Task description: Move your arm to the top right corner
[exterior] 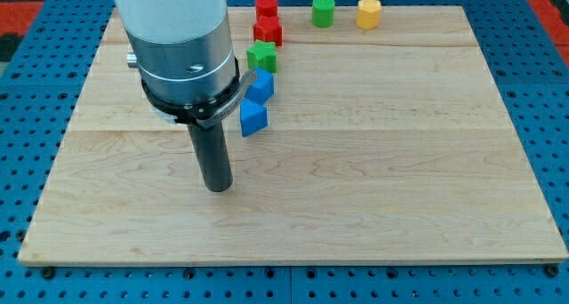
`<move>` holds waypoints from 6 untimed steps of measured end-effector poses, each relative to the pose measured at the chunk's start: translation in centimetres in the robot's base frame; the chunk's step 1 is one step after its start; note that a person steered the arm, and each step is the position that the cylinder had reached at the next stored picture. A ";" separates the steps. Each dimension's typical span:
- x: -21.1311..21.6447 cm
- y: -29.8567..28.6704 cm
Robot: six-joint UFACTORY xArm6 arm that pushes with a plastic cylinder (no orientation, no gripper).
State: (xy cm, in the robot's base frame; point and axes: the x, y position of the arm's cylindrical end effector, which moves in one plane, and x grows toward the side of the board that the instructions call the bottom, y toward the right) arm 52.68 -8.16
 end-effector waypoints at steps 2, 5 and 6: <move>-0.5 0.0; -10.5 23.2; -17.4 29.1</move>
